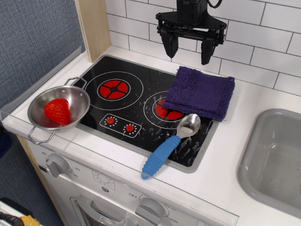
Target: Take the pepper out of the bowl and put it on the towel to dry.
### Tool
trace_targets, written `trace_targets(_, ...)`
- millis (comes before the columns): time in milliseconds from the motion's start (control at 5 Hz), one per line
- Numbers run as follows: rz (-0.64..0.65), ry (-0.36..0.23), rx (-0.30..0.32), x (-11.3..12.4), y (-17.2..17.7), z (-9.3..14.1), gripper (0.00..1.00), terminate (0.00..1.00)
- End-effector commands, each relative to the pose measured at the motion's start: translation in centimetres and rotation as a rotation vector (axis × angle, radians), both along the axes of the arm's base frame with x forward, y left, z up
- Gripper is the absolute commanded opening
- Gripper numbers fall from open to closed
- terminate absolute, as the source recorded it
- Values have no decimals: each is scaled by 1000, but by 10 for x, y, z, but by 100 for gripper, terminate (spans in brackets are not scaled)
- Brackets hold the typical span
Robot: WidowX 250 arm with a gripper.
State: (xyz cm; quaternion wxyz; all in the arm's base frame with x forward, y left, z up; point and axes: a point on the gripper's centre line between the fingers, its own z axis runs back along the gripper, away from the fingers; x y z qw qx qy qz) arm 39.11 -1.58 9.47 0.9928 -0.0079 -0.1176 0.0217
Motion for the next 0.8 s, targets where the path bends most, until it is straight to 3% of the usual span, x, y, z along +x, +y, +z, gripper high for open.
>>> trace_targets(0, 0, 0, 0, 0, 0, 0, 100, 0)
trace_targets(200, -6, -18, -29, -17, 12, 5, 100, 0)
trace_targets(400, 23, -2, 10, -50, 32, 12, 100, 0)
trace_targets(600, 61, 15, 127, -85, 58, 29, 100, 0)
